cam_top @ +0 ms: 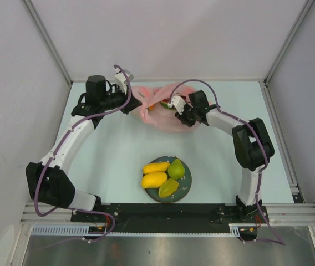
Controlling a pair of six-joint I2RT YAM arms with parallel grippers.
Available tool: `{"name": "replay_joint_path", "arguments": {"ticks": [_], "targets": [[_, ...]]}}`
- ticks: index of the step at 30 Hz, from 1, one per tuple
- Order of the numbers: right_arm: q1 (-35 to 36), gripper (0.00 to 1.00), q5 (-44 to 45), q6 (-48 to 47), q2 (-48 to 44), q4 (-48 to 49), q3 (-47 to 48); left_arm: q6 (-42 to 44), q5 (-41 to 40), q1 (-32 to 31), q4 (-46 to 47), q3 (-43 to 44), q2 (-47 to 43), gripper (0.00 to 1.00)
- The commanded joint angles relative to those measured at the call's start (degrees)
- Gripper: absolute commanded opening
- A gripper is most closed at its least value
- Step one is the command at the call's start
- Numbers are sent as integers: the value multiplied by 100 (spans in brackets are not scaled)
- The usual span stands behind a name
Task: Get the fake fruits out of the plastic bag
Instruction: Take out the fake fruit from the plastic bag.
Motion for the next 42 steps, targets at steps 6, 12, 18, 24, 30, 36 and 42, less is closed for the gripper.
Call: {"name": "replay_joint_path", "arguments": {"ticks": [6,12,18,24,30,36,42], "targets": [[1317,31,-167,395,-1288,-663,-791,90,140,-22,220,238,-42,0],[976,30,176,-517,-605,-55,-326,81,131,-22,221,238,2,0],[396,31,185,-1186,117,-213,535,195,96,-22,142,203,-77,0],[122,38,194,-1407,733,-345,1555,222,61,-30,124,97,-138,0],[69,62,-95,-1732,1260,-634,2178,151,70,-30,115,132,-147,0],[-1,63,106,-1522,2121,-846,3031,186,43,-30,106,176,-130,0],[-54,50,98,-1477,2474,-1162,3560,204,43,-30,89,168,-156,0]]}}
